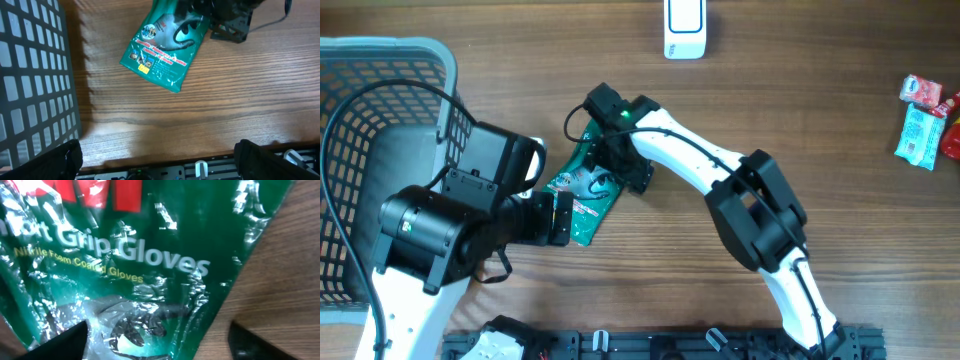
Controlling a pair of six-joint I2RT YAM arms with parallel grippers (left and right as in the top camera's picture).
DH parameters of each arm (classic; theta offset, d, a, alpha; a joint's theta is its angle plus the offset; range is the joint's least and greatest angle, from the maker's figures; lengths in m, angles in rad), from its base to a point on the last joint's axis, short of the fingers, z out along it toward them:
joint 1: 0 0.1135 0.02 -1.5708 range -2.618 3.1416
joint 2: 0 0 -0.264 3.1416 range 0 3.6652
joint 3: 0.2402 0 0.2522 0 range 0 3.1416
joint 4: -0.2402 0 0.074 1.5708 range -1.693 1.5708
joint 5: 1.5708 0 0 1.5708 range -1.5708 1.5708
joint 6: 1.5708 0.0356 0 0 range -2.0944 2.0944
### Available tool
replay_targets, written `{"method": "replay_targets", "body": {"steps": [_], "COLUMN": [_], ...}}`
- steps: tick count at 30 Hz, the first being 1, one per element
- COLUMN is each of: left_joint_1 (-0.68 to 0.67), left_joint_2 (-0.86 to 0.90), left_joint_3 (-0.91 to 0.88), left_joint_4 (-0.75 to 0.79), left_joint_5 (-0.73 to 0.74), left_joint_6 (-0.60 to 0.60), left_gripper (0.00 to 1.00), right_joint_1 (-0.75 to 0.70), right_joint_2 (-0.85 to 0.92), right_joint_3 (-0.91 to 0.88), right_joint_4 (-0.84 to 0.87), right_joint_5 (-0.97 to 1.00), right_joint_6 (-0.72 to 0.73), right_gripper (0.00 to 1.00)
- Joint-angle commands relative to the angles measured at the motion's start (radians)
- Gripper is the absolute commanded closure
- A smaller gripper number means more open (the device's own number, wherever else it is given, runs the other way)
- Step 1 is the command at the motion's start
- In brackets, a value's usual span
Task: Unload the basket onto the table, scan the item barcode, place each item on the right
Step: 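Reach the right gripper to the green glove pack and grasp its top, then lift the glove pack upright toward the scanner, left gripper approaching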
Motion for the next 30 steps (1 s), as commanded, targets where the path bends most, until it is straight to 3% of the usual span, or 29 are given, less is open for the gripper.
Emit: {"method": "replay_targets", "body": {"steps": [1, 3, 4, 10, 16, 24, 30], "left_joint_1": [0.003, 0.003, 0.003, 0.003, 0.003, 0.003, 0.003], "left_joint_2": [-0.006, -0.006, -0.006, -0.006, -0.006, -0.006, -0.006], "left_joint_3": [0.005, 0.005, 0.005, 0.005, 0.005, 0.005, 0.005], "left_joint_4": [0.003, 0.003, 0.003, 0.003, 0.003, 0.003, 0.003], "left_joint_5": [0.005, 0.005, 0.005, 0.005, 0.005, 0.005, 0.005], "left_joint_6": [-0.01, -0.01, -0.01, -0.01, -0.01, -0.01, -0.01], "left_gripper": [0.0, 0.0, 0.0, 0.0, 0.0, 0.0, 0.0], "right_joint_1": [0.0, -0.003, -0.005, -0.045, -0.085, -0.105, -0.106], "right_joint_2": [0.071, 0.071, 0.071, 0.035, -0.192, -0.425, -0.528], "right_joint_3": [-0.14, -0.151, -0.15, -0.129, -0.129, -0.129, -0.129], "right_joint_4": [0.074, 0.111, 0.121, 0.045, -0.193, -0.444, -0.484], "right_joint_5": [0.038, 0.051, 0.052, 0.077, 0.287, 0.164, 0.146], "right_joint_6": [0.036, -0.03, -0.061, -0.132, -0.136, -0.154, -0.155], "right_gripper": [0.6, 0.9, 0.95, 0.95, 0.95, 0.95, 0.96]}}
